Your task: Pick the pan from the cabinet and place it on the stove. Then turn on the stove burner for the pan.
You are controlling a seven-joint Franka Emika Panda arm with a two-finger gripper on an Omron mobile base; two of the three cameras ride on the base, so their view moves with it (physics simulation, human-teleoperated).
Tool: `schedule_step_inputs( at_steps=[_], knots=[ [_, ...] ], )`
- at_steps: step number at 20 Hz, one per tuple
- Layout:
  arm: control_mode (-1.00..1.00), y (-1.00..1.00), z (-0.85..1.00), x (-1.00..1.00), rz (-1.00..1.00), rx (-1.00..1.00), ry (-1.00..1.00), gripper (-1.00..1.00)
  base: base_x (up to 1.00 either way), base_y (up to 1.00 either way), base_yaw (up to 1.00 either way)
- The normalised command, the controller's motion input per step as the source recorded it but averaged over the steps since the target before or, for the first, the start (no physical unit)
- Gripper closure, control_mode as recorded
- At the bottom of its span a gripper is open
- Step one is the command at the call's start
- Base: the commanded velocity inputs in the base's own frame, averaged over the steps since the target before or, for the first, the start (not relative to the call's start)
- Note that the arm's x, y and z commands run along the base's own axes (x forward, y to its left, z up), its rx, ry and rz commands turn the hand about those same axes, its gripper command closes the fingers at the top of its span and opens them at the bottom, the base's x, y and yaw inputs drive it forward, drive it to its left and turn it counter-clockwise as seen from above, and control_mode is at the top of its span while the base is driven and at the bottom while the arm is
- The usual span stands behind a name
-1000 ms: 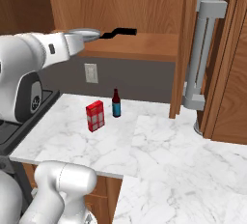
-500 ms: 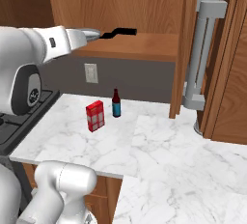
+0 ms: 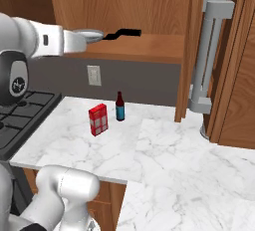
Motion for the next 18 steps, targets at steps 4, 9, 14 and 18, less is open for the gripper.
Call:
schedule_step_inputs(
  at_steps=[4, 9, 14, 18],
  knots=[
    [-1.00, 0.03, -0.18, 0.00, -0.15, 0.19, -0.03, -1.00, 0.00, 0.00, 0.00],
    [-1.00, 0.00, -0.30, -0.03, -0.13, 0.29, -0.15, -1.00, 0.00, 0.00, 0.00],
    [-1.00, 0.00, -0.04, 0.00, -0.03, 0.32, -0.05, -1.00, 0.00, 0.00, 0.00],
    [-1.00, 0.00, 0.03, 0.00, 0.00, 0.32, 0.00, -1.00, 0.00, 0.00, 0.00]
  ],
)
